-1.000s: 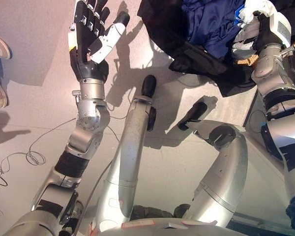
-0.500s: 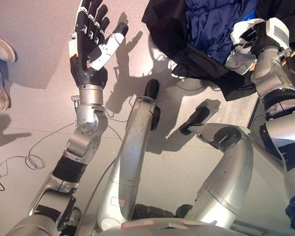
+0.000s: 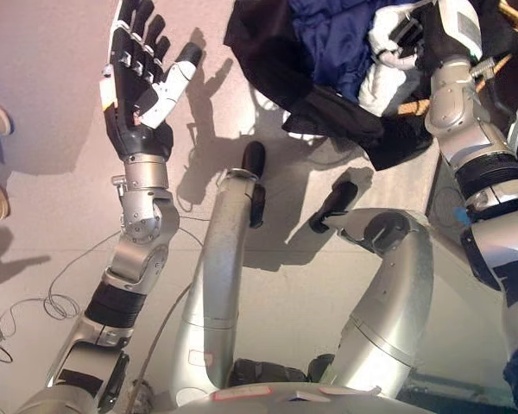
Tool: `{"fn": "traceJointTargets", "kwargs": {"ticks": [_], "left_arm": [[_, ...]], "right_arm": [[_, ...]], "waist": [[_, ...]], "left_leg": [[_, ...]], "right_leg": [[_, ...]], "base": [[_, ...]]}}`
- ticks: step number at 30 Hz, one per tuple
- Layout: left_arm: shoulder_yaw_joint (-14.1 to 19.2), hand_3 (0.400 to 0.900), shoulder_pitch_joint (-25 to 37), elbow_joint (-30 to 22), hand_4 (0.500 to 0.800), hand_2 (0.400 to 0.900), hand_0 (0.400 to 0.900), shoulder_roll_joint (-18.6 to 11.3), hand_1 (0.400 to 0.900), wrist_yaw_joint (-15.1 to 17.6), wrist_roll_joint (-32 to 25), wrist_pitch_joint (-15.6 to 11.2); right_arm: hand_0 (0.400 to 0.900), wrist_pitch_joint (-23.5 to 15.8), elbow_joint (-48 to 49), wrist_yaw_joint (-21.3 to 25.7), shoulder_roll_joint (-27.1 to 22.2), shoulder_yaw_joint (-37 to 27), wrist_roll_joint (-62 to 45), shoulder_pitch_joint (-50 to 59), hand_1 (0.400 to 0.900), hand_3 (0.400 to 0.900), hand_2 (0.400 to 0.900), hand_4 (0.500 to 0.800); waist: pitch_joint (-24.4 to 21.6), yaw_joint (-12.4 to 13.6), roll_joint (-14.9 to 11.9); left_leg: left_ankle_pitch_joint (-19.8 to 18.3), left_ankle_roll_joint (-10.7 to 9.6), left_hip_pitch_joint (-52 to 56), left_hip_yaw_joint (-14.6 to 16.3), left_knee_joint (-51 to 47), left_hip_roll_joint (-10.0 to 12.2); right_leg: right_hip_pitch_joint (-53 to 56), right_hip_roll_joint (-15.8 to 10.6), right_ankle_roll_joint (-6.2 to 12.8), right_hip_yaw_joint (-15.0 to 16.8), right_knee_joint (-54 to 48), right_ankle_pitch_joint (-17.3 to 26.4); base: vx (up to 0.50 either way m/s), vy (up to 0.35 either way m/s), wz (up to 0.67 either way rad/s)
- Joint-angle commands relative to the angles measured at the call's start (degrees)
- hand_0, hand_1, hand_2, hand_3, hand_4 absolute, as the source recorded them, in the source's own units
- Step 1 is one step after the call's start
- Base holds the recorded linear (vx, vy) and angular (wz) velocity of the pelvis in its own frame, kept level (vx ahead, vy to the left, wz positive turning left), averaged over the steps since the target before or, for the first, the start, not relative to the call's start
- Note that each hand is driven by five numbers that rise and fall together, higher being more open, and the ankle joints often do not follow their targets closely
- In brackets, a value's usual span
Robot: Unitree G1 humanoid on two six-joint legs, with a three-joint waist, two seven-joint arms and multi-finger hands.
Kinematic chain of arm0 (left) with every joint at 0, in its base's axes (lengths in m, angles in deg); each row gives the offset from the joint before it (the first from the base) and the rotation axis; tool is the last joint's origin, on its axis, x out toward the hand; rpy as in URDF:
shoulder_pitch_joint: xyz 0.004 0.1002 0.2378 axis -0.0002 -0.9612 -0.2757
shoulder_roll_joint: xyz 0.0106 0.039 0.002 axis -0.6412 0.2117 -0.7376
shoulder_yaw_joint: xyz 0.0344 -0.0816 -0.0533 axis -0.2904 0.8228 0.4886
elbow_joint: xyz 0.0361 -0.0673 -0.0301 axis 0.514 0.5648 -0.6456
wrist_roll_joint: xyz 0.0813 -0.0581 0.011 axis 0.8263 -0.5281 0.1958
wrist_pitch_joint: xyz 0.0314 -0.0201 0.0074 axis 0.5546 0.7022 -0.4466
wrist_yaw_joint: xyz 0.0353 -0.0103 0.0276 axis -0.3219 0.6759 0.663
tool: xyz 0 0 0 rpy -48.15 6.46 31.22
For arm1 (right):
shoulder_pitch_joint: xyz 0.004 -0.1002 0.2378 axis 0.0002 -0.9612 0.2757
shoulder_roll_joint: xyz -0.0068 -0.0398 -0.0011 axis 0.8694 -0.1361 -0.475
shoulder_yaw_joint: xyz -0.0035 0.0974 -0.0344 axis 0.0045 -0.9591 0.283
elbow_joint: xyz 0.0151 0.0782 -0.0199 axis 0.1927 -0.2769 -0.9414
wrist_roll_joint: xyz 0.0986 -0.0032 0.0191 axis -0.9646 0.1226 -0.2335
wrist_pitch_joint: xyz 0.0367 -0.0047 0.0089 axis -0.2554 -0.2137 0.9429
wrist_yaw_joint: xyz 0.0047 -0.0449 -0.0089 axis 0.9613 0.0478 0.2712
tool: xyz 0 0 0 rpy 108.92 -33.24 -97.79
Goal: Put the clothes in the basket into the washing machine.
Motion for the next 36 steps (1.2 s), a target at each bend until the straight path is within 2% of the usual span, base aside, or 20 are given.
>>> {"fn": "traceJointTargets", "kwargs": {"ticks": [1,6,9,13,16,19,25,28,36], "left_arm": [[5.20,0.900,-4.58,-7.61,0.800,0.900,0.900,1.54,0.900,1.20,3.48,-5.06],[7.21,0.900,-7.00,-7.29,0.800,0.900,0.900,1.36,0.900,1.45,3.72,-4.64],[8.15,0.900,-8.24,-6.42,0.800,0.900,0.900,1.65,0.900,1.46,3.89,-4.25],[8.45,0.900,-9.16,-5.55,0.800,0.900,0.900,2.03,0.900,1.13,4.07,-3.58],[9.56,0.900,-10.36,-4.90,0.800,0.900,0.900,2.38,0.900,0.87,4.43,-3.21],[10.07,0.900,-10.83,-4.56,0.800,0.900,0.900,2.33,0.900,0.70,4.69,-3.12],[10.32,0.900,-11.78,-3.54,0.800,0.900,0.900,3.45,0.900,0.47,4.31,-3.03],[9.99,0.900,-11.79,-2.91,0.800,0.900,0.900,3.59,0.900,0.35,4.09,-3.10],[9.41,0.900,-11.12,-2.71,0.800,0.900,0.900,3.73,0.900,0.61,4.05,-3.04]], "right_arm": [[0.400,-4.46,9.95,5.45,-2.73,-4.34,-1.55,-4.00,0.400,0.400,0.400,0.500],[0.400,-5.68,23.91,5.12,-6.17,-12.51,-1.51,-13.49,0.400,0.400,0.400,0.500],[0.400,-6.76,30.88,5.11,-6.62,-19.06,-2.35,-21.20,0.400,0.400,0.400,0.500],[0.400,-7.96,36.94,5.56,-5.03,-26.05,-3.63,-29.34,0.400,0.400,0.400,0.500],[0.400,-9.57,41.69,6.53,-2.08,-32.60,-5.93,-36.05,0.400,0.400,0.400,0.500],[0.400,-10.34,42.88,7.86,0.08,-36.26,-7.19,-39.20,0.400,0.400,0.400,0.500],[0.400,-10.66,39.46,12.40,3.51,-42.77,-9.54,-42.29,0.400,0.400,0.400,0.500],[0.400,-10.92,35.67,14.41,3.70,-43.70,-11.17,-41.51,0.400,0.400,0.400,0.500],[0.400,-8.72,25.32,21.00,2.65,-47.73,-10.58,-41.02,0.400,0.400,0.400,0.500]], "waist": [[-7.41,-2.78,-2.76],[-8.81,-4.89,-3.63],[-9.45,-6.15,-4.30],[-10.22,-6.93,-4.82],[-11.38,-8.55,-5.45],[-12.04,-8.82,-5.57],[-13.13,-9.72,-4.85],[-13.53,-9.71,-4.65],[-14.22,-10.15,-3.86]], "left_leg": [[-1.09,-1.46,0.79,-4.44,-5.29,-0.42],[-0.66,-1.41,1.13,-4.49,-5.86,0.49],[-0.54,-1.48,2.37,-4.64,-6.51,1.10],[-0.51,-1.57,4.11,-4.58,-7.74,1.50],[-0.82,-1.50,6.55,-4.37,-9.46,2.75],[-0.96,-1.50,8.00,-4.07,-10.75,3.38],[-1.10,-1.39,8.61,-3.79,-10.87,3.10],[-1.22,-1.43,8.93,-3.74,-10.77,3.37],[-1.16,-1.59,9.76,-3.22,-11.86,3.62]], "right_leg": [[-3.40,2.44,5.80,2.61,-7.19,10.27],[-2.17,3.44,6.37,1.84,-9.21,11.30],[-0.66,4.13,6.34,1.49,-10.40,11.34],[1.40,5.00,6.43,1.15,-12.09,11.37],[3.95,6.17,6.71,0.66,-15.15,11.78],[5.57,6.91,6.72,0.35,-17.02,11.56],[5.69,7.51,6.53,0.92,-16.87,11.15],[5.89,7.78,6.57,1.16,-17.06,11.38],[6.61,8.41,6.54,1.80,-18.06,11.35]], "base": [[-0.05,0.035,-0.17],[-0.04,0.050,-0.22],[-0.01,0.004,-0.11],[0.00,0.011,-0.08],[-0.01,0.054,-0.32],[-0.01,0.013,-0.14],[0.00,0.004,0.00],[0.01,0.019,-0.08],[0.01,0.001,-0.04]]}}
